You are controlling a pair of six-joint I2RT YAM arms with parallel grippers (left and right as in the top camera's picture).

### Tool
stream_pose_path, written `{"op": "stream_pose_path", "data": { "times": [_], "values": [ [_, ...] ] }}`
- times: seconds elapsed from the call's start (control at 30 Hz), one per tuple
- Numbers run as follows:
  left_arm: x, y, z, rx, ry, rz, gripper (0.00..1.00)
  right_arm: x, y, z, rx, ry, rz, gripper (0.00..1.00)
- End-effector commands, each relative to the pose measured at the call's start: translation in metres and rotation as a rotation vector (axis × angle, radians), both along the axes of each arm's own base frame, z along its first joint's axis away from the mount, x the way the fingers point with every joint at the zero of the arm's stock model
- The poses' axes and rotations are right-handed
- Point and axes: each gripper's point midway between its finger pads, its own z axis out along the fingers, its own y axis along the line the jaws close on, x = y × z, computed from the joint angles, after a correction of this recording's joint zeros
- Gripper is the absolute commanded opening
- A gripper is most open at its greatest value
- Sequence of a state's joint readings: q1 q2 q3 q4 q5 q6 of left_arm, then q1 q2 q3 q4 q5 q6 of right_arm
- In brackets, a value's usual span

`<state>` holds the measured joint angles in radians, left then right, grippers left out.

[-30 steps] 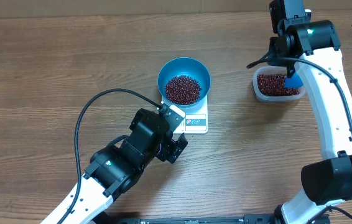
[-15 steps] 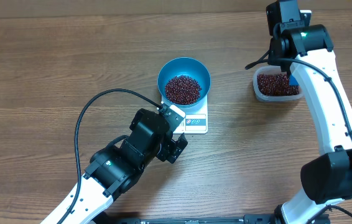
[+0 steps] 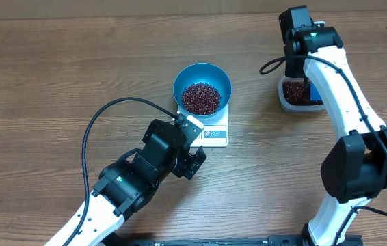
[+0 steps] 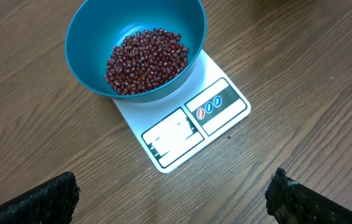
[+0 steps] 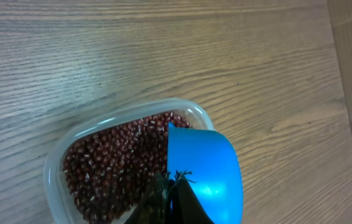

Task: Scoop item into bowl and weigh 150g on scale
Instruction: 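Lower the blue cup into the beans with the right gripper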

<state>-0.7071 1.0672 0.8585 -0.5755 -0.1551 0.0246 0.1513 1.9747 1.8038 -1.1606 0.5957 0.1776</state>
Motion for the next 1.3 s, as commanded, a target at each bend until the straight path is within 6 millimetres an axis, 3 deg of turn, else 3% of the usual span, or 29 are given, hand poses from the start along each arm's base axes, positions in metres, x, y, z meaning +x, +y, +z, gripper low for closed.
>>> {"op": "stream_pose_path", "data": {
  "times": [0.0,0.5,0.77,1.27],
  "values": [
    [0.001,0.002,-0.003,0.003,0.004,0.019,1.00,0.004,-0.008,-0.002,-0.068,0.023,0.031,0.04],
    [0.001,0.002,-0.003,0.003,0.004,0.019,1.00,0.009,-0.011,-0.019,-0.111,0.074,0.055,0.04],
    [0.001,0.002,-0.003,0.002,0.004,0.019,1.00,0.010,-0.009,-0.038,-0.112,0.119,0.064,0.04],
    [0.001,0.002,-0.003,0.002,0.003,0.019,1.00,0.010,0.001,-0.049,-0.046,0.133,0.086,0.04]
  ]
}}
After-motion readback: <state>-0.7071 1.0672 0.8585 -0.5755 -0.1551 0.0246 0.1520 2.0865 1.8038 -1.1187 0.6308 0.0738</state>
